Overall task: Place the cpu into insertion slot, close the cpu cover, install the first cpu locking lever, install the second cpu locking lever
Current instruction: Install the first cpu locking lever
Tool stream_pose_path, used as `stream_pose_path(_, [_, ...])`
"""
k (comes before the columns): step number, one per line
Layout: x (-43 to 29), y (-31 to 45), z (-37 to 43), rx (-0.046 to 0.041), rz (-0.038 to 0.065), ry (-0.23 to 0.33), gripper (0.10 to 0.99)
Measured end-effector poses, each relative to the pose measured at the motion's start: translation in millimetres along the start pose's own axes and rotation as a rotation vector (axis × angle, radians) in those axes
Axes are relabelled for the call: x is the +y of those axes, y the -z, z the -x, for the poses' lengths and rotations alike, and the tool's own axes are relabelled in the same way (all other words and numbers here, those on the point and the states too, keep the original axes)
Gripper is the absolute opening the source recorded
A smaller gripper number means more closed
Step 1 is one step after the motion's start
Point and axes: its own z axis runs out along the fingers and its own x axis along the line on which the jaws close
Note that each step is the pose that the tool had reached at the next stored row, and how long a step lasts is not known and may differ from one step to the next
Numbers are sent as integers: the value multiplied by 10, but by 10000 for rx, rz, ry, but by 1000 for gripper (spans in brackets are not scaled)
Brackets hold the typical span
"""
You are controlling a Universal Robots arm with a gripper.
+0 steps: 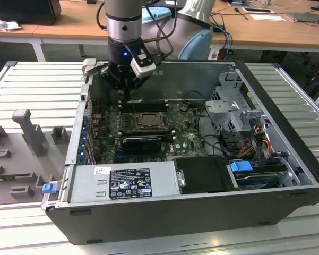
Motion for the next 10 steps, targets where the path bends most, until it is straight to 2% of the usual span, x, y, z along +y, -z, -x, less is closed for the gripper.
stream_pose_path(1, [-2,0,80,13,0,2,106])
stream_pose_path(6, [-8,-5,329,60,0,9,106])
stream_pose_path(7, [-9,-8,358,61,1,10,106])
stream_pose_path(9, [-9,-8,358,63,4,9,106])
stream_pose_path(10, [-8,-9,359,57,152,11,106])
